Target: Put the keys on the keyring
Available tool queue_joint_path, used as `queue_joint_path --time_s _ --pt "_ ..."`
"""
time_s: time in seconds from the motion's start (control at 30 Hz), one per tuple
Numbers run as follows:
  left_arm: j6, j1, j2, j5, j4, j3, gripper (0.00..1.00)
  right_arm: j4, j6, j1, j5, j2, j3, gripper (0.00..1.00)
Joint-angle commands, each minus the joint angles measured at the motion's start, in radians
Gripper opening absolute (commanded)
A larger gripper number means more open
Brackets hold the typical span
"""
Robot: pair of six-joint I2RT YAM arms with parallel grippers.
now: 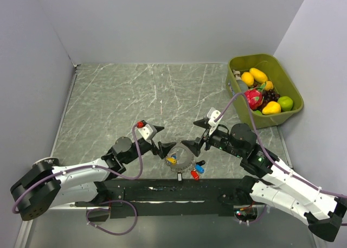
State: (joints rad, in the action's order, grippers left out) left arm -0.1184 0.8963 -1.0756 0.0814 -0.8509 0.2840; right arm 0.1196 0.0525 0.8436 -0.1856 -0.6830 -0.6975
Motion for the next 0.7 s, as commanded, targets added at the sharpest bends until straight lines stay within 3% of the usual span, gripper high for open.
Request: queue_joint_path --time_s 0.0,0.23,0.67 --pt "-0.027 0.001 0.032 -0.074 0.044 0.007 0.96 -0.047 -0.002 -0.003 -0.006 0.003 -0.034 1.00" --pt "-0.084 0.001 0.036 -0.074 0.043 0.017 0.96 -0.057 -0.009 -0.003 -0.005 -0.009 -0.025 0.99" --pt "-0.271 0.001 0.014 -0.402 0.099 0.021 0.96 -0.092 -0.049 -0.009 0.120 -0.055 0.024 1.00"
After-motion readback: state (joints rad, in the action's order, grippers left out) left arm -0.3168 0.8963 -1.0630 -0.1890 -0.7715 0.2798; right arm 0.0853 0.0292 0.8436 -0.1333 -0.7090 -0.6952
